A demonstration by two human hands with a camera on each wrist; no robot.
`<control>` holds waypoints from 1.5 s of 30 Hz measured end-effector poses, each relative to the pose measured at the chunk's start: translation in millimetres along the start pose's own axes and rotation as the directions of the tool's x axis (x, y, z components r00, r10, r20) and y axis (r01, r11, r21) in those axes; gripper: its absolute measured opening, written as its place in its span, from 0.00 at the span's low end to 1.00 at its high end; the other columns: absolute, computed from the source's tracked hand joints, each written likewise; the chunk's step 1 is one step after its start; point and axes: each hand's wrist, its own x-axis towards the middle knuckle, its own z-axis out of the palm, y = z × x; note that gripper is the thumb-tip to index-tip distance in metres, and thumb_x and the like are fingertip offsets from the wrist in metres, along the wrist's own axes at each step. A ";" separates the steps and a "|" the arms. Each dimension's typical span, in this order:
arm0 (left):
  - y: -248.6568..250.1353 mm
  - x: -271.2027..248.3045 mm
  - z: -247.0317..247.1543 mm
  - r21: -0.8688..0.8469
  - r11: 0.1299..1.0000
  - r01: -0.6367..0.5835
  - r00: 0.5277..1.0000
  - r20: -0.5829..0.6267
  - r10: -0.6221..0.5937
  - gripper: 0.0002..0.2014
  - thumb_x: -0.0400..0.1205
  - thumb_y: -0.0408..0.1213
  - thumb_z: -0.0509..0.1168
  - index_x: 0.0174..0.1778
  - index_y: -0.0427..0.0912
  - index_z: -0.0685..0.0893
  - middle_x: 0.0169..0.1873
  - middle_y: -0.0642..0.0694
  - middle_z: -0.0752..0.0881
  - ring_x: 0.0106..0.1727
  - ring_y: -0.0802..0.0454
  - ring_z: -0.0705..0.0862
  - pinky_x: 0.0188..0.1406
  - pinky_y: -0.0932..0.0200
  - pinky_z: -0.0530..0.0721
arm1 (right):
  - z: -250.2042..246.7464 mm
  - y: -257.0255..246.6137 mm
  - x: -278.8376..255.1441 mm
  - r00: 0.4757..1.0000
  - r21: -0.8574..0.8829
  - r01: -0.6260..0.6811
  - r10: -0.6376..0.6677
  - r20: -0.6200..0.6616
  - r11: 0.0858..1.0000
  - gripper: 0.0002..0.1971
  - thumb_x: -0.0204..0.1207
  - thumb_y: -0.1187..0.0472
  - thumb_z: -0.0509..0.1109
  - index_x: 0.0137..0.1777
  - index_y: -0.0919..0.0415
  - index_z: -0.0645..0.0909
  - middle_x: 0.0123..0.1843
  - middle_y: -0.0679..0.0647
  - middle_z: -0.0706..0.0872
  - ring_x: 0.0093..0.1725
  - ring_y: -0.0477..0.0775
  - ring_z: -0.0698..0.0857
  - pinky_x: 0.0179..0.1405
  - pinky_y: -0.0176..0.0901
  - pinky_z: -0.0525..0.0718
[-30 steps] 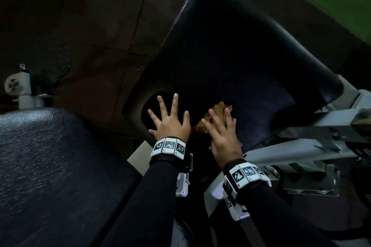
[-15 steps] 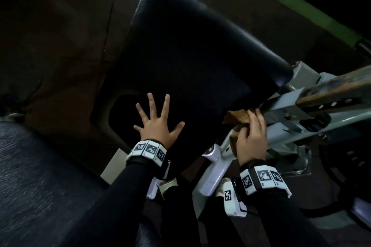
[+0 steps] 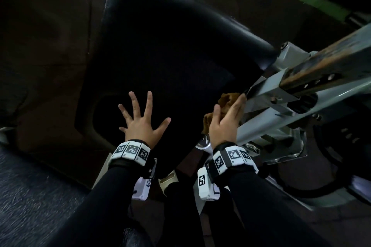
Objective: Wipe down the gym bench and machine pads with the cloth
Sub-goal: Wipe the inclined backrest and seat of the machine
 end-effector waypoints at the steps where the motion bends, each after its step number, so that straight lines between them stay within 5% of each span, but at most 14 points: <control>1: 0.0 -0.1 -0.1 0.000 1.000 -0.002 1.000 0.002 0.002 0.46 0.71 0.72 0.57 0.72 0.78 0.28 0.73 0.61 0.17 0.78 0.36 0.23 0.68 0.16 0.49 | 1.1 4.8 -1.2 0.999 0.012 0.013 -0.013 0.035 1.000 0.44 0.79 0.46 0.62 0.82 0.56 0.34 0.84 0.54 0.37 0.82 0.45 0.39 0.81 0.36 0.42; 4: -1.7 -0.6 -2.1 -0.001 1.000 -0.006 1.000 0.010 0.006 0.47 0.68 0.74 0.57 0.72 0.79 0.28 0.73 0.62 0.18 0.78 0.37 0.24 0.68 0.16 0.50 | 3.4 13.2 -0.2 0.992 0.088 0.006 -0.017 0.125 0.996 0.60 0.66 0.36 0.72 0.77 0.42 0.23 0.81 0.40 0.27 0.79 0.34 0.34 0.71 0.25 0.39; 7: -3.2 -1.2 -7.2 0.017 1.000 -0.008 0.998 0.056 0.007 0.52 0.62 0.77 0.58 0.70 0.80 0.27 0.72 0.63 0.16 0.77 0.36 0.23 0.67 0.16 0.52 | 1.3 19.9 6.0 0.983 0.103 -0.005 -0.014 0.184 0.995 0.67 0.57 0.36 0.79 0.73 0.34 0.20 0.81 0.43 0.30 0.82 0.45 0.43 0.75 0.38 0.49; 9: -5.0 -1.0 -11.2 0.045 0.999 -0.017 0.996 0.091 0.013 0.55 0.59 0.76 0.61 0.69 0.80 0.25 0.71 0.63 0.15 0.77 0.35 0.23 0.67 0.16 0.56 | -3.0 23.4 10.9 0.978 0.110 0.006 -0.028 0.207 0.994 0.65 0.58 0.36 0.77 0.75 0.35 0.22 0.82 0.49 0.33 0.82 0.47 0.46 0.77 0.42 0.55; 12: -8.0 -0.7 -14.5 0.080 0.996 -0.034 0.992 0.120 0.024 0.58 0.60 0.71 0.68 0.69 0.80 0.25 0.70 0.63 0.14 0.74 0.37 0.22 0.68 0.18 0.61 | -10.9 22.1 26.6 0.991 0.114 0.063 -0.076 0.114 0.992 0.60 0.64 0.37 0.74 0.80 0.45 0.30 0.83 0.55 0.39 0.78 0.38 0.47 0.71 0.23 0.51; 15: -6.6 -1.3 -14.6 0.097 0.995 -0.033 0.992 0.125 0.020 0.62 0.61 0.67 0.74 0.68 0.80 0.24 0.70 0.62 0.14 0.72 0.39 0.20 0.68 0.18 0.62 | -15.9 14.3 41.8 0.992 0.104 0.075 -0.085 0.092 0.992 0.57 0.66 0.35 0.70 0.81 0.47 0.32 0.83 0.62 0.46 0.80 0.51 0.57 0.69 0.29 0.61; 17: -5.8 -2.0 -14.7 0.104 0.994 -0.030 0.992 0.126 0.016 0.64 0.60 0.64 0.76 0.68 0.80 0.24 0.70 0.62 0.13 0.71 0.41 0.19 0.69 0.18 0.60 | -15.8 12.4 40.5 0.991 0.057 0.102 -0.106 0.078 0.993 0.54 0.69 0.36 0.68 0.82 0.49 0.32 0.82 0.65 0.46 0.78 0.51 0.58 0.65 0.21 0.59; 20: -4.8 -1.1 -15.1 0.111 0.993 -0.027 0.992 0.128 0.013 0.67 0.57 0.64 0.78 0.68 0.80 0.24 0.70 0.61 0.13 0.70 0.41 0.19 0.67 0.17 0.60 | -12.5 16.0 30.5 0.989 0.064 0.111 -0.117 0.090 0.992 0.52 0.72 0.37 0.66 0.82 0.52 0.32 0.83 0.63 0.43 0.76 0.37 0.51 0.62 0.07 0.47; 23: -4.4 -1.6 -14.7 0.126 0.992 -0.026 0.993 0.121 0.010 0.68 0.56 0.64 0.78 0.68 0.80 0.23 0.70 0.61 0.13 0.71 0.39 0.20 0.67 0.17 0.62 | -1.6 20.4 9.1 0.984 0.096 0.070 -0.085 0.158 0.993 0.53 0.73 0.37 0.64 0.80 0.52 0.27 0.84 0.59 0.36 0.76 0.29 0.39 0.69 0.14 0.42; 28: -4.8 -1.2 -13.3 0.120 0.993 -0.021 0.996 0.093 0.010 0.68 0.56 0.62 0.79 0.68 0.81 0.24 0.69 0.62 0.13 0.72 0.40 0.20 0.67 0.17 0.62 | 18.2 28.5 -28.1 0.983 0.093 0.059 -0.074 0.166 0.994 0.54 0.75 0.48 0.71 0.80 0.65 0.30 0.81 0.70 0.42 0.61 0.07 0.35 0.53 0.02 0.41; 35: -4.4 -0.3 -11.5 0.132 0.991 -0.014 0.997 0.072 0.005 0.68 0.56 0.61 0.80 0.69 0.80 0.25 0.70 0.62 0.14 0.72 0.39 0.21 0.63 0.16 0.67 | 4.5 25.4 10.9 0.993 0.118 -0.001 -0.012 0.116 0.993 0.53 0.74 0.41 0.66 0.81 0.62 0.30 0.83 0.63 0.42 0.80 0.45 0.47 0.63 0.10 0.38; 38: -5.3 -1.2 -11.3 0.129 0.991 -0.016 0.998 0.062 0.008 0.68 0.56 0.61 0.80 0.70 0.80 0.26 0.71 0.62 0.15 0.74 0.37 0.22 0.61 0.16 0.68 | 9.7 24.4 3.2 0.994 0.144 -0.012 -0.004 0.109 0.989 0.51 0.76 0.45 0.67 0.81 0.63 0.31 0.83 0.63 0.43 0.81 0.43 0.47 0.65 0.10 0.39; 41: -5.5 -1.0 -10.8 0.130 0.991 -0.017 0.999 0.052 0.011 0.68 0.56 0.61 0.80 0.70 0.79 0.26 0.71 0.62 0.15 0.72 0.39 0.21 0.61 0.15 0.68 | 23.4 27.4 -29.0 0.996 0.131 -0.015 0.004 0.084 0.991 0.50 0.76 0.45 0.66 0.81 0.70 0.36 0.82 0.63 0.47 0.72 0.28 0.45 0.61 0.06 0.40; 45: -6.0 0.1 -11.0 0.142 0.990 -0.021 0.998 0.059 0.013 0.68 0.56 0.62 0.79 0.69 0.80 0.25 0.70 0.62 0.14 0.71 0.39 0.20 0.62 0.16 0.68 | 46.7 33.0 -83.1 0.950 0.196 -0.176 0.115 0.289 0.965 0.55 0.72 0.40 0.67 0.80 0.60 0.29 0.84 0.59 0.41 0.82 0.46 0.45 0.78 0.26 0.44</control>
